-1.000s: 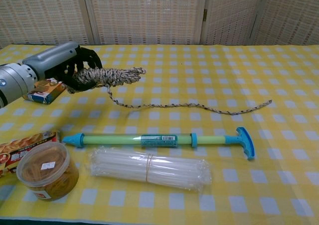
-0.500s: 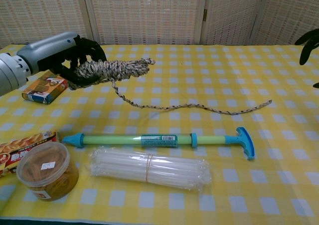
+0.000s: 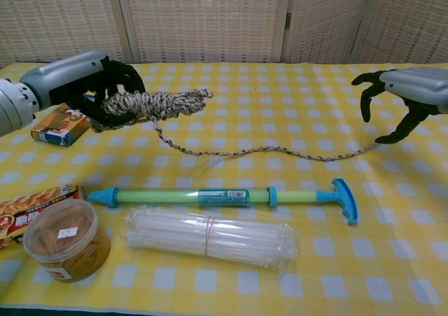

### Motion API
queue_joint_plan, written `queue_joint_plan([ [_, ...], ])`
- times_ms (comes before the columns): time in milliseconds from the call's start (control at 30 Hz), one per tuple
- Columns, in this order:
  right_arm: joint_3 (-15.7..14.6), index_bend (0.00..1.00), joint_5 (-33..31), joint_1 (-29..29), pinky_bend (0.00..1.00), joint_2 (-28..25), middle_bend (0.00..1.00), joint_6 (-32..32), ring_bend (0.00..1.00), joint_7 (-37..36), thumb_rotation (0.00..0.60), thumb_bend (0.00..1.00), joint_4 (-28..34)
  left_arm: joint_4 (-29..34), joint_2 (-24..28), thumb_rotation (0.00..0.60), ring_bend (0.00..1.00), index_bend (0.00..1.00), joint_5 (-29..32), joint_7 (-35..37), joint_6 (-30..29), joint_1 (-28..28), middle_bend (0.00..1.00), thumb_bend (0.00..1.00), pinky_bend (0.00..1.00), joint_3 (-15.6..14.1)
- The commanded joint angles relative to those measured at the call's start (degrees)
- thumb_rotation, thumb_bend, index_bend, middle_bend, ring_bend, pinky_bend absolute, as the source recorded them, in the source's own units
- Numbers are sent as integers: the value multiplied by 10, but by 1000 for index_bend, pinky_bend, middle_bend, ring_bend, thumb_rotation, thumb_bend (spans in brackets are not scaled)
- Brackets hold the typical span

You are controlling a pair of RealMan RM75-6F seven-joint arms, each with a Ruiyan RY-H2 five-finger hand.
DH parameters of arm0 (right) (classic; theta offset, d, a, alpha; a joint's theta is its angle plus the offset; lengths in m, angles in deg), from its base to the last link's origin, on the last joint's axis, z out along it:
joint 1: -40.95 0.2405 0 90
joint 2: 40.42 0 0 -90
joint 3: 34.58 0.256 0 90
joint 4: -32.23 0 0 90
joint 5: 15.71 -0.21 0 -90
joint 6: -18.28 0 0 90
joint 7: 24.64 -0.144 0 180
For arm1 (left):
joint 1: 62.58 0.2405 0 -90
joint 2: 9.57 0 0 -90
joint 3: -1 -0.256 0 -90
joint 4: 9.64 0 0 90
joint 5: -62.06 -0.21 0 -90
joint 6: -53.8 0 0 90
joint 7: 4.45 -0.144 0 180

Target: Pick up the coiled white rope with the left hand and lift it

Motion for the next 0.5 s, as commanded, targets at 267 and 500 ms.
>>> queue_joint_plan([
  [267, -25, 512, 19, 22, 0, 62, 76, 10, 0, -8, 600, 244, -85, -4, -8, 600, 651, 692, 0, 1, 8, -1, 676, 507, 724, 1],
  [500, -27, 521, 18, 34, 0, 83, 81, 28, 0, -25, 600, 289, -120, -7, -10, 600, 651, 692, 3, 1, 10, 0, 676, 507, 725, 2],
])
